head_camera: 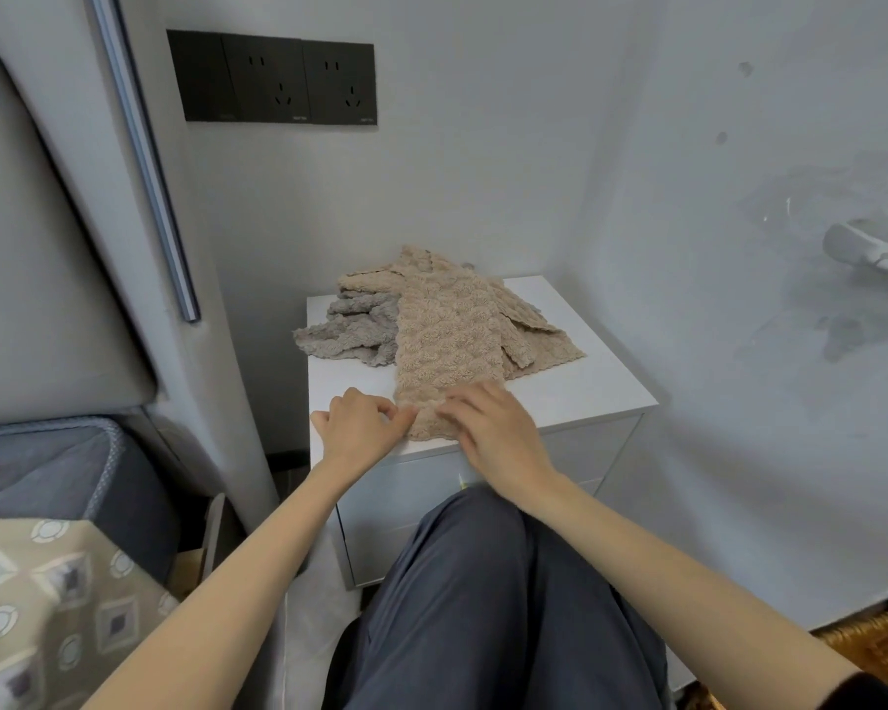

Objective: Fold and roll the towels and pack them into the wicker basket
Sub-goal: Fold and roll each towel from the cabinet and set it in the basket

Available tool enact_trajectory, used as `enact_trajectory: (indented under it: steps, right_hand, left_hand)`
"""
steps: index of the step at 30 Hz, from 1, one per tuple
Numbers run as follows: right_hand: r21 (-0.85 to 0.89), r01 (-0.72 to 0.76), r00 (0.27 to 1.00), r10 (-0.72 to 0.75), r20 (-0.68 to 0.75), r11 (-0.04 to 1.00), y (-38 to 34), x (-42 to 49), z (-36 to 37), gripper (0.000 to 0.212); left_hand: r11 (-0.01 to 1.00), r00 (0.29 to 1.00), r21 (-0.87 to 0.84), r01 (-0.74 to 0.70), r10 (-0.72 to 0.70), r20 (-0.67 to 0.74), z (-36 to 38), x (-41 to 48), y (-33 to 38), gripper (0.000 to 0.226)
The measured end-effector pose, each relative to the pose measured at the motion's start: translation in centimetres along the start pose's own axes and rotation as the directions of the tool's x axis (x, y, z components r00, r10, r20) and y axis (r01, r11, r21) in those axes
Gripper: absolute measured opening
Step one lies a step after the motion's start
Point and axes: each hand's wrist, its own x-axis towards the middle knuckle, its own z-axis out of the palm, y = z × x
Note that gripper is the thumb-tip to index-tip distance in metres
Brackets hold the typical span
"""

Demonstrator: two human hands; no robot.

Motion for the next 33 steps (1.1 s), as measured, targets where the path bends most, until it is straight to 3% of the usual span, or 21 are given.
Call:
enact_trajectory:
  steps: [6,10,13,15,17,22,28,33]
  right_hand:
    - [-0.055,0.067,0.991,-0.060,0.121,0.996,0.4,-1.7,1.1,0.038]
    - [-0.101,0.105,0.984,-0.089,0.155,0.989,2.6,-2.9,0.1,0.041]
    - [-0.149,0.112,0.977,-0.081,0.197,0.982,3.6,-3.4,-0.7,0.045]
    - [-0.148,0.112,0.973,-0.078,0.218,0.983,3.8,-3.4,-1.0,0.045]
    - [-0.072,0.065,0.968,-0.046,0.246,0.995,3.9,-3.2,-1.0,0.040]
    - [0.183,-0.198,0.941,0.134,0.312,0.963,4.9,-2.6,-1.4,0.034]
    - [0.158,-0.225,0.939,0.170,0.300,0.961,4.9,-3.4,-0.5,0.033]
    - [0.184,-0.400,0.892,0.336,0.302,0.898,5.1,-2.4,-0.5,0.021]
  left_hand:
    - [0.998,0.999,0.062,0.013,-0.015,0.029,0.1,0.4,-0.2,0.041]
    - [0.993,0.997,0.100,-0.066,0.071,-0.043,0.2,-0.3,-0.3,0.036]
    - [0.939,0.926,0.038,-0.342,0.343,-0.159,-0.5,-0.7,-0.3,0.024]
    - [0.812,0.803,0.106,-0.573,0.583,-0.124,-0.9,-0.9,-0.2,0.012]
    - [0.742,0.743,0.115,-0.660,0.668,-0.041,-0.9,-1.0,-0.4,0.017]
    - [0.808,0.822,0.158,-0.567,0.569,0.042,-1.0,-1.3,-1.2,0.032]
    - [0.808,0.829,0.190,-0.558,0.553,0.087,-1.0,-1.5,-0.8,0.033]
    - [0.889,0.894,0.090,-0.449,0.447,0.040,-1.0,-1.6,-0.2,0.018]
